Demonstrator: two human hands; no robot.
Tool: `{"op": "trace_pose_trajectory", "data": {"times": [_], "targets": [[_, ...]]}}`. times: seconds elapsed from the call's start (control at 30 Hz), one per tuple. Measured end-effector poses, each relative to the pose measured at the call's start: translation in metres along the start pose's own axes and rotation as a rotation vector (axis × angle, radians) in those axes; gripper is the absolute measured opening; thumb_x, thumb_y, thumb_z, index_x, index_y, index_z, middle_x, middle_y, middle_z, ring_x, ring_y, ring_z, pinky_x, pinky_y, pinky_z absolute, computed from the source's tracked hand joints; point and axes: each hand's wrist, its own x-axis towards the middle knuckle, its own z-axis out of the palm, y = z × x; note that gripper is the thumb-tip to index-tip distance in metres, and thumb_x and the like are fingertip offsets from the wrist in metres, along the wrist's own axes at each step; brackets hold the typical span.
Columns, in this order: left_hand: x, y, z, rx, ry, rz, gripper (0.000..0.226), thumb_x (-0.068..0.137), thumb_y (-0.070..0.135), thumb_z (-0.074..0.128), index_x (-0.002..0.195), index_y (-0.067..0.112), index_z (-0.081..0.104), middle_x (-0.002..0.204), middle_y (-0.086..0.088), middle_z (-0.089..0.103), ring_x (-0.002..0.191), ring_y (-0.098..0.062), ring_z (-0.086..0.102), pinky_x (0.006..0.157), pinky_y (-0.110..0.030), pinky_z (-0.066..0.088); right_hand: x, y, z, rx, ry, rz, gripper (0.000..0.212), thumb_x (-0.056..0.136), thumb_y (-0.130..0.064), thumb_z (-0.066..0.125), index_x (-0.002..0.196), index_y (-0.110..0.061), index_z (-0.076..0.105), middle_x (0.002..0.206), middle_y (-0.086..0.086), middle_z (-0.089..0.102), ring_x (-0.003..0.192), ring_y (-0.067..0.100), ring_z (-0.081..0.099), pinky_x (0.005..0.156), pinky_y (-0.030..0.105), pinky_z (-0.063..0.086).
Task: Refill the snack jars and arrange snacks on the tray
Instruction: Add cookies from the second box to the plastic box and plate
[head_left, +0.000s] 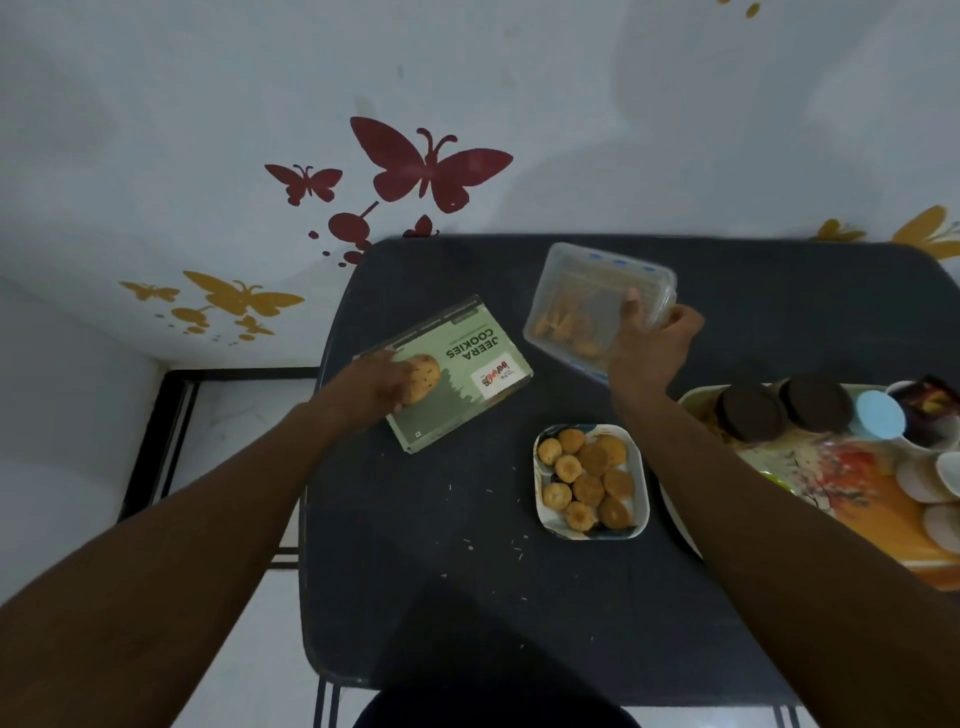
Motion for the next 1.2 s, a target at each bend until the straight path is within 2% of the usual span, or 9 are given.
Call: {"op": "trace_pose_trajectory", "data": {"times": [0.13, 0.27, 0.37, 0.47, 0.57, 0.73, 0.8, 1.0, 1.2], "targets": [[-0.003, -0.010, 0.006, 0.033, 0.086, 0.010, 0.050, 0.099, 0.025, 0.067, 0.147, 0.027, 0.054, 0.172, -0.007, 0.012, 0.158, -0.035, 0.007, 0.125, -0.053, 0.018, -0.002, 0.009, 0.003, -0.066, -0.047, 0.014, 0.048, 0.090, -0.052, 0.067, 0.114, -0.022, 0.039, 0.112, 0.000, 0.058, 0.095, 0.017, 0.065, 0.078, 0.037, 0.060], [-0.001, -0.013, 0.023, -0.302, 0.279, -0.339, 0.081, 0.097, 0.037, 0.069, 0.162, 0.025, 0.023, 0.166, -0.018, 0.021, 0.150, -0.040, 0.029, 0.118, -0.057, 0.035, -0.005, 0.023, 0.002, -0.219, -0.264, 0.095, 0.048, 0.092, -0.060, 0.061, 0.114, -0.021, 0.043, 0.102, -0.004, 0.057, 0.092, 0.018, 0.063, 0.081, 0.044, 0.060], [-0.002, -0.009, 0.039, -0.739, 0.323, -0.551, 0.060, 0.100, 0.036, 0.062, 0.151, 0.015, 0.039, 0.145, -0.017, 0.054, 0.129, -0.037, 0.055, 0.108, -0.055, 0.048, -0.011, 0.032, -0.001, -0.261, -0.419, 0.174, 0.052, 0.091, -0.062, 0.061, 0.116, -0.017, 0.053, 0.109, 0.004, 0.062, 0.098, 0.022, 0.065, 0.080, 0.044, 0.060], [-0.008, 0.000, 0.053, -0.941, 0.410, -0.611, 0.043, 0.101, 0.044, 0.056, 0.133, 0.015, 0.057, 0.125, -0.011, 0.065, 0.111, -0.030, 0.063, 0.099, -0.051, 0.053, -0.015, 0.032, -0.003, -0.312, -0.471, 0.211, 0.059, 0.089, -0.065, 0.062, 0.116, -0.012, 0.061, 0.110, 0.007, 0.066, 0.098, 0.025, 0.066, 0.076, 0.040, 0.059], [-0.009, 0.002, 0.051, -1.086, 0.465, -0.608, 0.045, 0.102, 0.045, 0.059, 0.131, 0.011, 0.060, 0.122, -0.010, 0.065, 0.108, -0.028, 0.063, 0.092, -0.045, 0.055, -0.013, 0.030, -0.007, -0.295, -0.492, 0.303, 0.058, 0.090, -0.063, 0.063, 0.112, -0.009, 0.063, 0.111, 0.011, 0.066, 0.098, 0.028, 0.066, 0.082, 0.045, 0.059], [-0.006, 0.012, 0.033, -1.121, 0.467, -0.554, 0.039, 0.098, 0.042, 0.066, 0.122, 0.010, 0.067, 0.105, -0.002, 0.066, 0.089, -0.016, 0.062, 0.073, -0.030, 0.049, -0.028, 0.018, -0.009, -0.143, -0.634, 0.464, 0.049, 0.093, -0.056, 0.064, 0.111, -0.011, 0.064, 0.105, 0.010, 0.070, 0.091, 0.026, 0.069, 0.066, 0.037, 0.058], [-0.004, 0.022, 0.030, -1.222, 0.399, -0.523, 0.038, 0.093, 0.041, 0.073, 0.119, 0.014, 0.069, 0.110, -0.002, 0.068, 0.096, -0.019, 0.065, 0.082, -0.037, 0.056, -0.039, 0.014, -0.003, -0.158, -0.656, 0.413, 0.045, 0.094, -0.058, 0.060, 0.107, -0.016, 0.064, 0.104, 0.007, 0.072, 0.087, 0.022, 0.069, 0.060, 0.032, 0.054], [0.001, 0.052, 0.017, -1.313, 0.322, -0.367, 0.044, 0.090, 0.037, 0.079, 0.124, 0.013, 0.068, 0.116, -0.007, 0.073, 0.103, -0.023, 0.070, 0.091, -0.046, 0.060, -0.056, 0.005, -0.008, -0.181, -0.708, 0.321, 0.077, 0.084, -0.075, 0.059, 0.132, -0.014, 0.050, 0.119, 0.006, 0.067, 0.100, 0.025, 0.071, 0.088, 0.045, 0.060], [0.001, 0.083, -0.011, -1.287, 0.280, -0.227, 0.052, 0.089, 0.053, 0.074, 0.131, 0.026, 0.060, 0.115, 0.001, 0.071, 0.096, -0.018, 0.073, 0.065, -0.031, 0.059, -0.055, -0.003, -0.036, 0.026, -0.637, 0.309, 0.056, 0.089, -0.046, 0.074, 0.130, -0.013, 0.059, 0.114, 0.011, 0.074, 0.094, 0.027, 0.075, 0.085, 0.047, 0.062]]}}
